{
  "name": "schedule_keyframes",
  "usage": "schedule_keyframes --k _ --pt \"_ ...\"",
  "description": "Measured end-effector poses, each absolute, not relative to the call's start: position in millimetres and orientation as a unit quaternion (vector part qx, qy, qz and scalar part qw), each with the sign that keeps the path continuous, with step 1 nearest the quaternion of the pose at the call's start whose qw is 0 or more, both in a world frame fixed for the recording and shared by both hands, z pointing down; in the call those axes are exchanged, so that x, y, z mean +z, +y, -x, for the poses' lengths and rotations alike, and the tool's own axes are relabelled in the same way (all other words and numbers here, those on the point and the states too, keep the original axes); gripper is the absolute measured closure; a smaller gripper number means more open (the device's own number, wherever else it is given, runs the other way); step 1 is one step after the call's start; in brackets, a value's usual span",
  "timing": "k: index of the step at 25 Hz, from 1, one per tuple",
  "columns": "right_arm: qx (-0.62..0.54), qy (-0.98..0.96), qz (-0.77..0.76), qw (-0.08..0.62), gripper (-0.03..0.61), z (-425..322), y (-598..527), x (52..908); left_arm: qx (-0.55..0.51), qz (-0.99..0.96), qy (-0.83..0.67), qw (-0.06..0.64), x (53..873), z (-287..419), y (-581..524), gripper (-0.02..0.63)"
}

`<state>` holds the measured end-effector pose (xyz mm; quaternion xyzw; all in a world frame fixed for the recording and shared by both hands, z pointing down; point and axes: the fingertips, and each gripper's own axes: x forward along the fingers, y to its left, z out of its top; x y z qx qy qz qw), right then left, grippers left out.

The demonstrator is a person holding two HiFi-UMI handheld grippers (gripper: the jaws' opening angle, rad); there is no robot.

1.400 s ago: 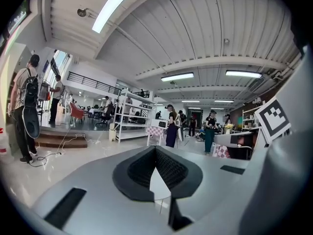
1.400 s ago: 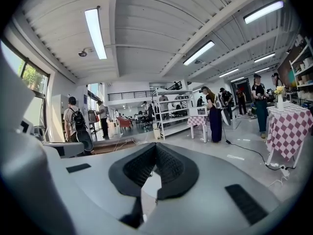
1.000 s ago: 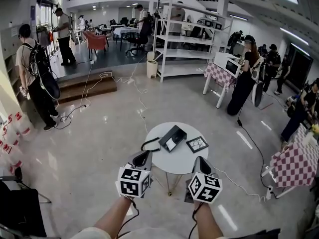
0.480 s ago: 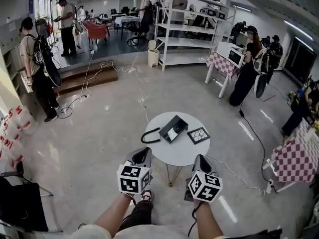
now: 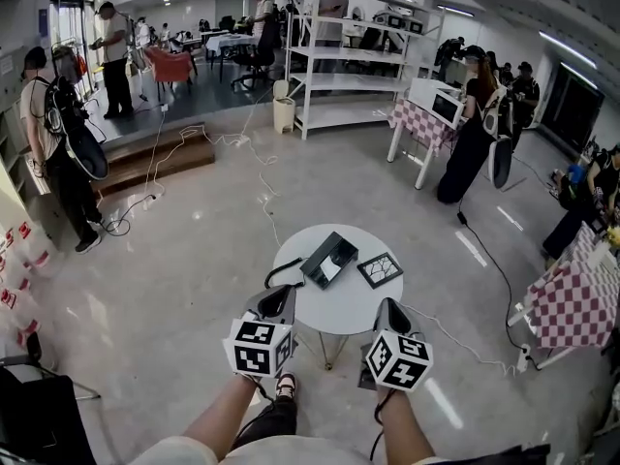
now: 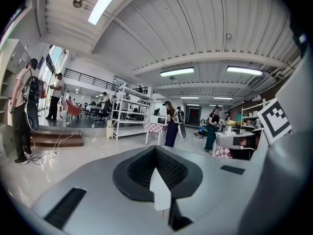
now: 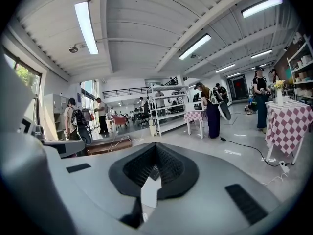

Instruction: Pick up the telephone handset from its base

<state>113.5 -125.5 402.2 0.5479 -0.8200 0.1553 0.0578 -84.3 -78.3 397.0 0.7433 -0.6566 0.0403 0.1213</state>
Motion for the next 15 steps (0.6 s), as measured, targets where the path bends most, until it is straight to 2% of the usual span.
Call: schedule_keyframes --k 15 --pt "0.155 -0.809 -0.564 0.064 0.557 -82.1 -195.9 402.1 0.025 -0.754 -0.642 0.14 398.9 120.0 -159.8 0.598"
